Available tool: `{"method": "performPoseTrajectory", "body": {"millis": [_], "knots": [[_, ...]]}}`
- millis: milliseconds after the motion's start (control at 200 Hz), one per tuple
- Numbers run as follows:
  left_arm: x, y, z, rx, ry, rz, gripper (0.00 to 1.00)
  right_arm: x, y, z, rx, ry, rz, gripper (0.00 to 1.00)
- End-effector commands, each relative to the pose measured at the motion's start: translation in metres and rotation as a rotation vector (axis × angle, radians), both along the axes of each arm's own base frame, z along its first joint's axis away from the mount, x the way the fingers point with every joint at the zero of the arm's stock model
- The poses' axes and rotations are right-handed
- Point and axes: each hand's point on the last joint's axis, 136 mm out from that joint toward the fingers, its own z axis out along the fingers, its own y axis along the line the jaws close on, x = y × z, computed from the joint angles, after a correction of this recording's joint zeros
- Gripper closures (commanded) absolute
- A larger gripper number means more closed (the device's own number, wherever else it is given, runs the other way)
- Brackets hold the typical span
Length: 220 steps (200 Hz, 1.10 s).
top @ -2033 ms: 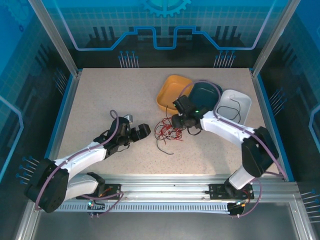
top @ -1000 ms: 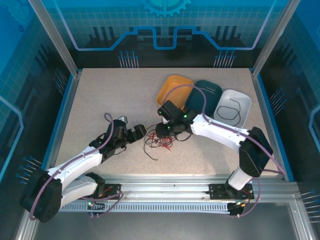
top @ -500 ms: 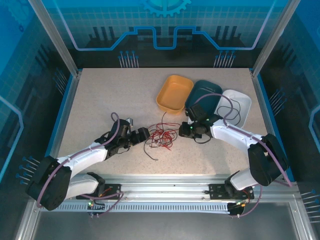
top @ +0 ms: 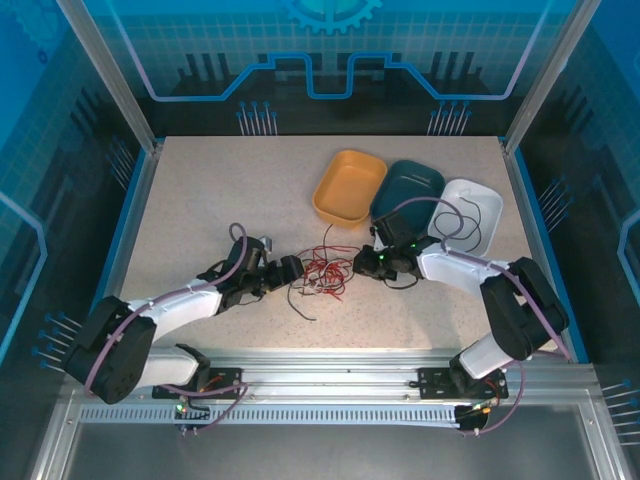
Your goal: Untangle the cables
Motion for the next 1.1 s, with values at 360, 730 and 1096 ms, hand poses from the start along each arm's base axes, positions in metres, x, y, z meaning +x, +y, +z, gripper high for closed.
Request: {"method": "performPoseTrajectory", "body": {"millis": [360, 730, 1096], "knots": [[0.005, -0.016, -0.004, -0.025, 0.011, -0.048, 0.13, 0.008, 0.022, 0.0, 0.074, 0.011, 0.014, 0.81], [0.007, -0.018, -0.006, -0.036, 0.015, -0.049, 0.16, 0.0, 0.02, 0.012, 0.068, -0.016, 0.016, 0.77], [0.005, -0.017, -0.005, -0.033, 0.01, -0.045, 0.15, 0.0, 0.02, 0.0, 0.049, -0.007, 0.017, 0.79]]}}
